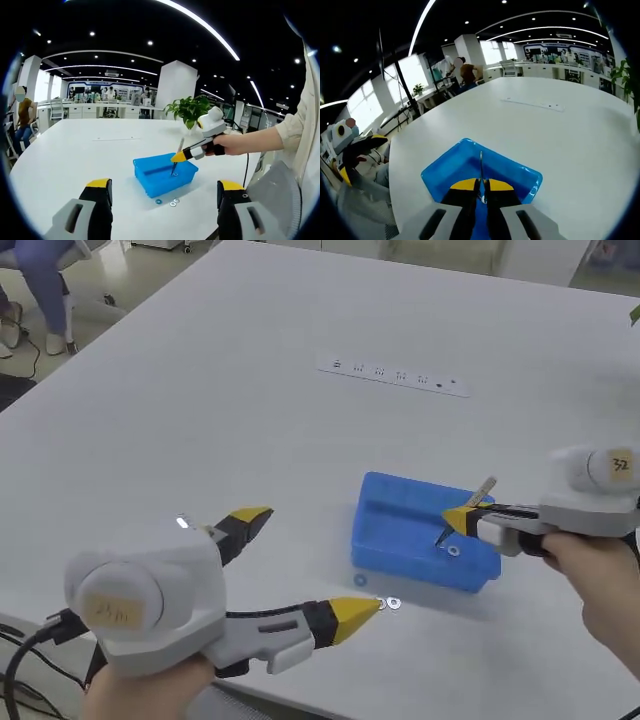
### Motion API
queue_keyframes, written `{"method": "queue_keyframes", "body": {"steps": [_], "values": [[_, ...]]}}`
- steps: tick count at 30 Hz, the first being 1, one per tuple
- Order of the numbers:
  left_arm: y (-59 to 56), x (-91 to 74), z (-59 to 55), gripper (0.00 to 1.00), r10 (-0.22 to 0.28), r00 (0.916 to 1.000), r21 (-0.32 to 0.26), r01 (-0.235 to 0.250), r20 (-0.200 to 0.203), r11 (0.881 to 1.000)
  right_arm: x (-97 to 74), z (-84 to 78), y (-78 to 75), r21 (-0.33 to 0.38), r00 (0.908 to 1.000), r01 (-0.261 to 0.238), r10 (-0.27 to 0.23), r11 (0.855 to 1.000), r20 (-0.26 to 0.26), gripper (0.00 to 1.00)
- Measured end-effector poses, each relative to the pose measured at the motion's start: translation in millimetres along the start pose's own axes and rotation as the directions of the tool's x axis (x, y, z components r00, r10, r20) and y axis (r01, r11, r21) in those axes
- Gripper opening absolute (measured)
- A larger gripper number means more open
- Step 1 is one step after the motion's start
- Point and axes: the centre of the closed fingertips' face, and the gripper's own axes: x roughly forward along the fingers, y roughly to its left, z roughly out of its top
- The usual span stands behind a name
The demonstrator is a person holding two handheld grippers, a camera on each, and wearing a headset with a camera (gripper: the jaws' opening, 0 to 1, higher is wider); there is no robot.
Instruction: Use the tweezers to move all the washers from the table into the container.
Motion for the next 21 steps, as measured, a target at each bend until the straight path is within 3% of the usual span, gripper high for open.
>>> {"method": "queue_keyframes", "body": {"steps": [14,21], "values": [[-1.6,0.4,-1.4,0.88,-0.001,1.0000,0.007,0.001,-0.007,1.000,1.8,-2.8,0.7,-0.025,0.9999,0.003,-0.003,1.000,-0.015,0.03],[-1.6,0.0,1.0,0.89,-0.004,1.0000,-0.008,0.004,0.008,1.000,-2.4,-3.9,1.0,-0.021,1.0000,0.007,-0.007,1.000,-0.004,0.03]]}}
